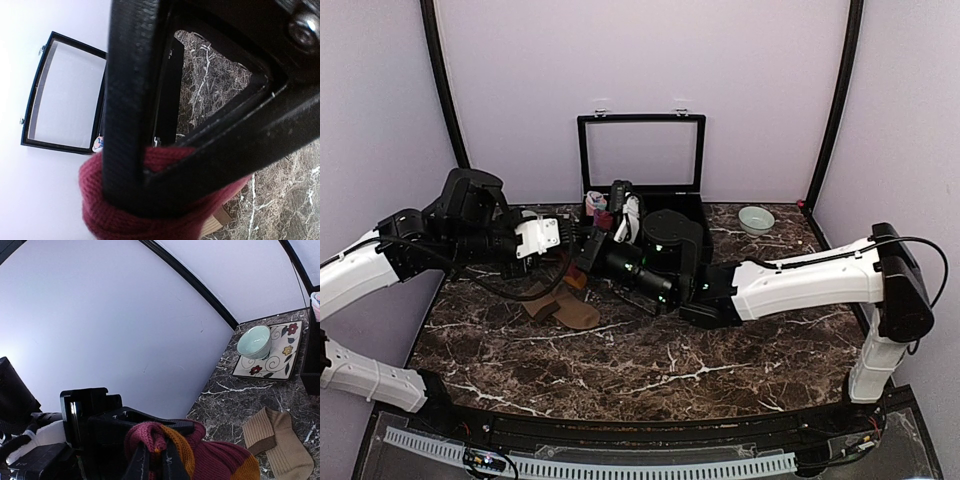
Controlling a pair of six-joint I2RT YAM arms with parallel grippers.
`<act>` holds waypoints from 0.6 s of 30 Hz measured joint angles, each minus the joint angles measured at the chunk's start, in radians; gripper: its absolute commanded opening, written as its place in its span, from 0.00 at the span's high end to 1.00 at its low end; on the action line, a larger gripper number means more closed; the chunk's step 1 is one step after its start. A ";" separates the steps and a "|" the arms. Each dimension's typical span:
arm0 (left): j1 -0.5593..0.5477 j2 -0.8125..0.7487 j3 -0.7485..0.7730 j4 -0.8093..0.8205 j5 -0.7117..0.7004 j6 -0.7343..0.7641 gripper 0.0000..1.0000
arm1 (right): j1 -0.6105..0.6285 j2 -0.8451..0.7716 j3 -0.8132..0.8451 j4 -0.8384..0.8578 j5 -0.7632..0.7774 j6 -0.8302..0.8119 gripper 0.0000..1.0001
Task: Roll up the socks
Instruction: Roll the sock.
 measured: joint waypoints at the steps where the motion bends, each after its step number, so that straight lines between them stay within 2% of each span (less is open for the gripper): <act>1: 0.000 -0.003 -0.006 0.009 -0.001 0.002 1.00 | 0.000 -0.001 0.000 -0.003 0.001 0.011 0.85; 5: 0.000 -0.004 -0.012 0.015 0.005 0.002 1.00 | 0.000 -0.008 0.002 -0.027 -0.007 0.027 0.65; 6: 0.002 -0.005 -0.011 0.005 0.032 -0.005 1.00 | 0.000 -0.013 0.000 -0.031 -0.012 0.016 0.57; 8: 0.008 -0.006 0.004 -0.028 0.116 -0.026 1.00 | 0.002 -0.045 -0.035 -0.026 -0.027 -0.025 0.51; 11: 0.014 0.010 0.084 -0.129 0.296 -0.068 1.00 | -0.002 -0.135 -0.156 0.006 -0.096 -0.140 0.50; 14: 0.024 0.058 0.196 -0.249 0.490 -0.105 1.00 | -0.013 -0.233 -0.262 0.036 -0.213 -0.283 0.54; 18: 0.029 0.154 0.322 -0.412 0.732 -0.124 1.00 | -0.039 -0.323 -0.299 0.019 -0.421 -0.471 0.55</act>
